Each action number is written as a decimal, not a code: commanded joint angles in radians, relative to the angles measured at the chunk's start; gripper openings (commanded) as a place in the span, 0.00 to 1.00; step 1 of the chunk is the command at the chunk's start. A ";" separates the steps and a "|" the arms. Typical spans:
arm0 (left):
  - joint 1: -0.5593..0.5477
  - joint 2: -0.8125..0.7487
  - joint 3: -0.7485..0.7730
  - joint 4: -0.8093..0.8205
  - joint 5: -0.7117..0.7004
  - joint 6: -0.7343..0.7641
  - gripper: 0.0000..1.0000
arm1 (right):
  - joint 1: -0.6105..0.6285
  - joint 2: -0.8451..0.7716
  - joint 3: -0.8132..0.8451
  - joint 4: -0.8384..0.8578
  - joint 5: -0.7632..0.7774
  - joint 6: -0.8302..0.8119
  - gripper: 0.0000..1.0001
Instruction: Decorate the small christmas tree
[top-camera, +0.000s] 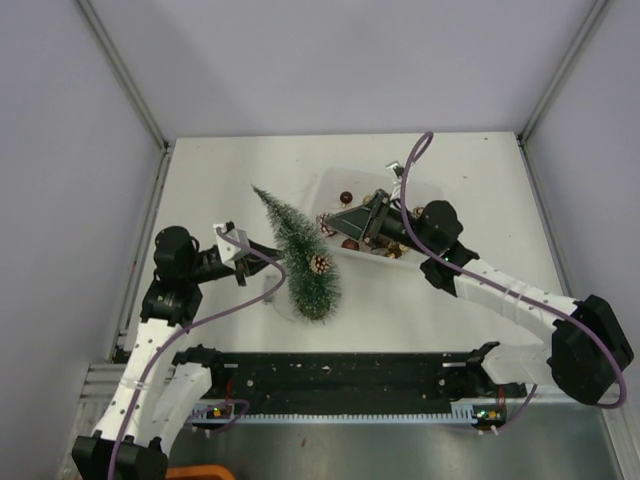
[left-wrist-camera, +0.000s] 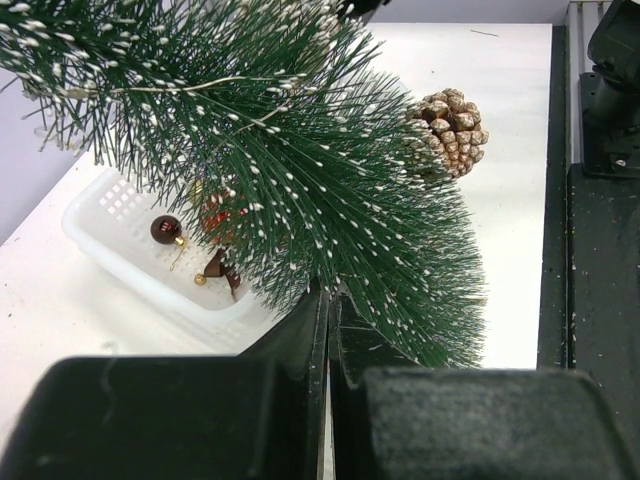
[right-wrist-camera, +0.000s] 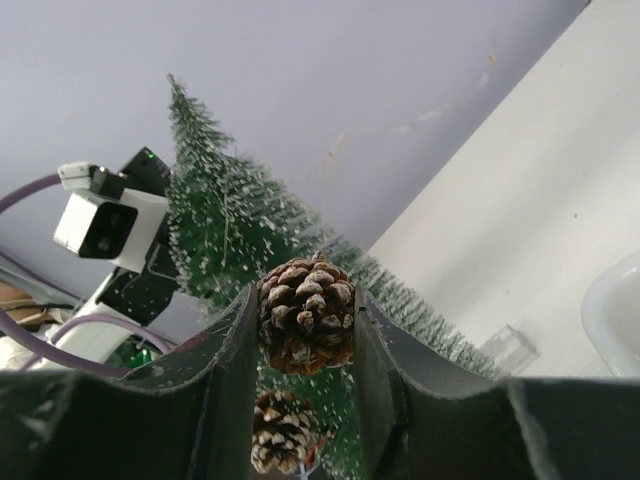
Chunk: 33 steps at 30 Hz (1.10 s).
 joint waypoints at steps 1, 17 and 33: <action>-0.009 -0.010 0.002 0.012 0.035 0.018 0.00 | 0.010 0.015 0.093 0.053 -0.032 -0.019 0.12; -0.010 -0.010 -0.001 0.012 0.038 0.035 0.00 | 0.010 0.015 -0.058 0.019 -0.022 -0.071 0.11; -0.010 -0.013 0.003 0.007 0.041 0.038 0.00 | 0.005 -0.039 -0.144 0.013 0.006 -0.088 0.26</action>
